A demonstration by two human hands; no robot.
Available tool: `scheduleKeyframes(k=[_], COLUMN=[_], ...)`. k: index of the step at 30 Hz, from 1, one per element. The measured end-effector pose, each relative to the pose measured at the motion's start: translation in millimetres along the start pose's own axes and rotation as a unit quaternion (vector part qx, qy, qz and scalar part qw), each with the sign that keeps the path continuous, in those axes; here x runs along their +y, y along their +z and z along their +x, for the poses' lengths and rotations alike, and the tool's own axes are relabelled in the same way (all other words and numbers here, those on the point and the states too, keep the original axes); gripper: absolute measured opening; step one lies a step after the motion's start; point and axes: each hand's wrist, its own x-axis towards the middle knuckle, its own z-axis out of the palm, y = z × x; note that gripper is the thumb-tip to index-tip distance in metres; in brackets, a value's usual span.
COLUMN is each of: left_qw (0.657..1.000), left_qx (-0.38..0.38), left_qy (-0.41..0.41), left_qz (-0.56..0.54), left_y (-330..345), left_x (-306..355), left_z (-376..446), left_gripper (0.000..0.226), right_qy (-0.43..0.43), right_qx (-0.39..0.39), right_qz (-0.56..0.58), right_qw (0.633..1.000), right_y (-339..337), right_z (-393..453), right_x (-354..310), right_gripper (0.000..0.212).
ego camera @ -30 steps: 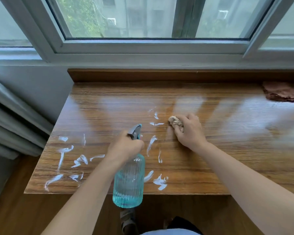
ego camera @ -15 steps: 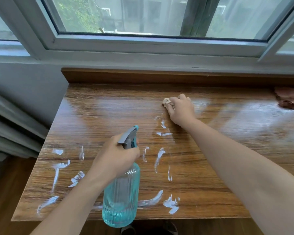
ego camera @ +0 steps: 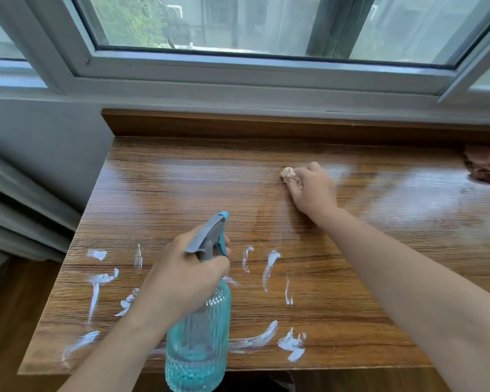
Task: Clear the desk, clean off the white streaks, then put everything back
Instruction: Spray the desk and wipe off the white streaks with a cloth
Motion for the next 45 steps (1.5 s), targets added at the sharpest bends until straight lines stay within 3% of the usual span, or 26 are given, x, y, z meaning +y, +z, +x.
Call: scheduleKeyframes(k=[1, 3, 7, 9, 11, 13, 15, 17, 19, 21, 24, 26, 28, 31, 34, 36, 40, 42, 45], left_qw=[1.000, 1.000, 1.000, 1.000, 1.000, 1.000, 1.000, 1.000, 1.000, 1.000, 1.000, 0.999, 0.999, 0.999, 0.999, 0.999, 0.999, 0.999, 0.999], left_qx=[-0.002, -0.003, -0.002, 0.000, -0.002, -0.002, 0.003, 0.006, 0.009, 0.015, 0.025, 0.037, 0.042, 0.035, 0.027, 0.028, 0.028, 0.023, 0.019], left_qy=[0.002, 0.002, 0.007, 0.009, 0.010, 0.013, 0.017, 0.016, 0.010, 0.008, 0.015, 0.019, 0.017, 0.018, 0.021, 0.022, 0.025, 0.026, 0.022], left_qz=[0.000, -0.004, -0.014, -0.021, -0.015, -0.007, 0.001, 0.002, 0.000, 0.002, 0.002, 0.001, 0.003, -0.003, 0.000, 0.002, -0.014, -0.019, -0.023], left_y=[0.2, -0.1, -0.1, -1.4, -4.0, -6.5, -8.2, -8.6, -8.6, -8.9, -7.4, -4.9, -2.2, 1.4, 4.3, 6.7, 10.5, 11.6, 13.3], left_x=[-0.3, -1.6, -0.3, 0.1, -0.1, -0.4, -0.6, -0.6, -1.2, -2.4, -4.9, -5.0, -4.2, -4.1, -2.1, 0.5, 3.0, 1.5, -0.2], left_z=[0.0, 1.5, 4.9, 6.4, 6.9, 7.5, 7.6, 7.7, 7.8, 8.7, 10.1, 10.1, 10.1, 9.6, 7.1, 5.0, 0.7, 0.3, -1.3], left_gripper=[0.017, 0.020, 0.024, 0.021, 0.018, 0.015, 0.014, 0.014, 0.021, 0.018, 0.021, 0.024, 0.024, 0.024, 0.023, 0.022, 0.022, 0.020, 0.016], right_qy=[0.009, -0.056, -0.268, -0.306, -0.275, -0.195, -0.102, -0.040, -0.047, -0.123, -0.246, -0.276, -0.222, -0.073, 0.043, 0.084, 0.036, -0.007, -0.003], right_qx=[0.004, -0.008, -0.131, -0.179, -0.172, -0.091, -0.033, -0.030, -0.028, -0.039, -0.100, -0.148, -0.173, -0.131, -0.102, -0.125, -0.190, -0.155, -0.104], right_qz=[-0.003, 0.012, 0.072, 0.075, 0.103, 0.132, 0.109, 0.054, 0.021, 0.037, 0.082, 0.096, 0.127, 0.187, 0.235, 0.260, 0.166, 0.129, 0.152], right_qw=[1.000, 0.998, 0.952, 0.932, 0.940, 0.968, 0.988, 0.997, 0.998, 0.991, 0.961, 0.945, 0.951, 0.971, 0.966, 0.954, 0.967, 0.979, 0.983], right_y=[1.4, 0.3, -21.4, -31.1, -35.1, -26.5, -10.8, 4.3, 11.3, 9.8, -4.0, -16.0, -27.2, -43.7, -59.5, -64.7, -58.0, -52.0, -50.9], right_z=[-3.5, -30.0, -97.4, -95.3, -74.4, -41.4, -4.7, 14.9, 7.5, -23.4, -86.3, -110.4, -112.4, -91.9, -68.1, -58.7, -63.5, -69.2, -71.9], right_x=[-7.1, -22.0, -26.9, -19.1, -20.7, -22.4, -19.6, -18.6, -25.9, -37.7, -48.1, -48.3, -45.4, -36.4, -23.9, -14.7, 3.3, 9.5, 11.4], right_gripper=[0.024, 0.022, 0.031, 0.032, 0.031, 0.032, 0.034, 0.030, 0.024, 0.018, 0.027, 0.031, 0.034, 0.038, 0.039, 0.038, 0.036, 0.033, 0.027])
